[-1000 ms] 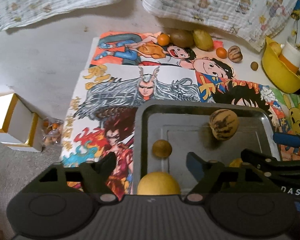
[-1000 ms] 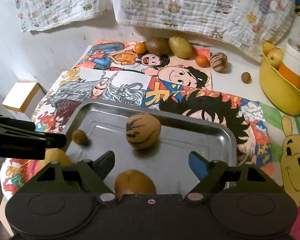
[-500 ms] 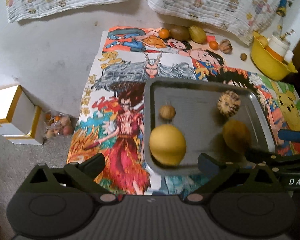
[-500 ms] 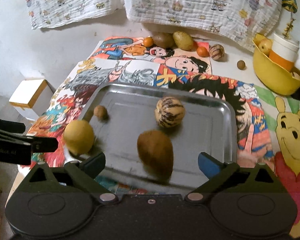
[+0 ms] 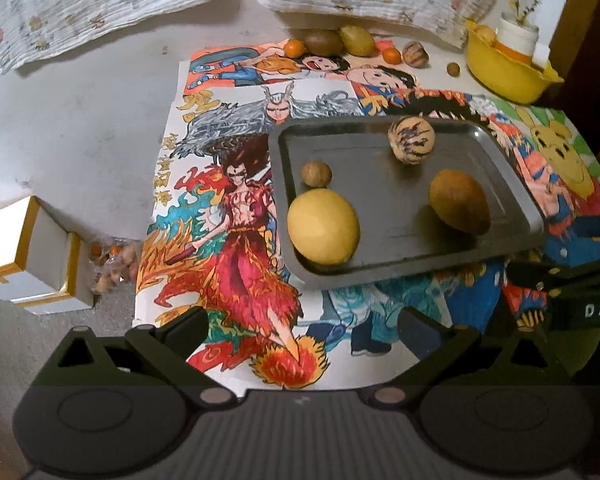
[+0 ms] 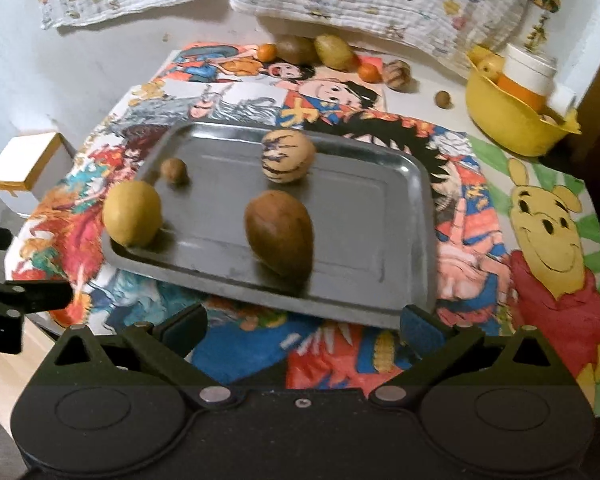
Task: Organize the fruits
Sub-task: 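Open both tools to drop the kiwi and melon onto the tray, then move both tools back toward the fruit row beyond the tray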
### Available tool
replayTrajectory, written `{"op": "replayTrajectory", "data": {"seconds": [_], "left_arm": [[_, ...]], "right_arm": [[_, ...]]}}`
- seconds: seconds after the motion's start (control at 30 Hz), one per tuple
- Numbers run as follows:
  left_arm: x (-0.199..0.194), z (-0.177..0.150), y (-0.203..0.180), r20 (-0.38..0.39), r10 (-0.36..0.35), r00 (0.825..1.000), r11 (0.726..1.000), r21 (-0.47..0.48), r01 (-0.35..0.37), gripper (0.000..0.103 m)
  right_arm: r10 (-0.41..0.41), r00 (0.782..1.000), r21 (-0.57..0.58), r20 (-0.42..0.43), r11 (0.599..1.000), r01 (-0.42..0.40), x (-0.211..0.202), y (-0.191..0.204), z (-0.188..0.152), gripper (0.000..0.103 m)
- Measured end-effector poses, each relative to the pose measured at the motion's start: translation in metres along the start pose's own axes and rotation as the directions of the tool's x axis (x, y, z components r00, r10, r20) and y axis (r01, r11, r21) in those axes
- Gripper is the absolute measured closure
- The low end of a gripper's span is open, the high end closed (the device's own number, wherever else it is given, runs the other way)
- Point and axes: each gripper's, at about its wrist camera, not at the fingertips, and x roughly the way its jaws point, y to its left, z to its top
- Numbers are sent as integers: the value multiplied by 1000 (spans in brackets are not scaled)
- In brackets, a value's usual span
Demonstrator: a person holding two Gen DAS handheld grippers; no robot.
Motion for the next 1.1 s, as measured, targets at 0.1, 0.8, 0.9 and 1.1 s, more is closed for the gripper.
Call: {"op": "replayTrajectory", "data": {"seconds": [0.1,0.8,0.9,1.1], "left_arm": [[1,-1,1,-6,2,1000,1000,14,-2,1],[36,78,15,-22,60,998,997,-44,-61,1],[42,100,18,-6,75,997,995,-70,-75,1],[59,143,20,30,94,995,990,-111,-90,1]], "right_arm": [[-28,1000,19,-13,999,28,1,-8,-3,1],[-5,1000,34,15,999,5,48,-55,78,1],[5,999,25,34,1000,-6,58,-62,98,1],[39,997,19,60,999,-41,76,-75,132,1]]}}
